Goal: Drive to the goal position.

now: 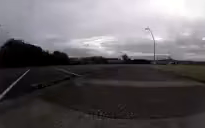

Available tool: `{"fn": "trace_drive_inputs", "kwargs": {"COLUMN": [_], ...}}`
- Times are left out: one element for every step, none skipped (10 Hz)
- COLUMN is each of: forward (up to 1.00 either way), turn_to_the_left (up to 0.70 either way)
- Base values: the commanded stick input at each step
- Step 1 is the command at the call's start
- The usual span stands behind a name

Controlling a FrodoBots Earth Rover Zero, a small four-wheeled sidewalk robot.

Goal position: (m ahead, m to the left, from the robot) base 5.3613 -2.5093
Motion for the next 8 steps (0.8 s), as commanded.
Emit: {"fn": "trace_drive_inputs", "kwargs": {"forward": [1.00,1.00,1.00,1.00,1.00,1.00,1.00,1.00], "turn_to_the_left": [-0.40,-0.40,-0.40,-0.40,-0.40,-0.31,-0.13,0.00]}}
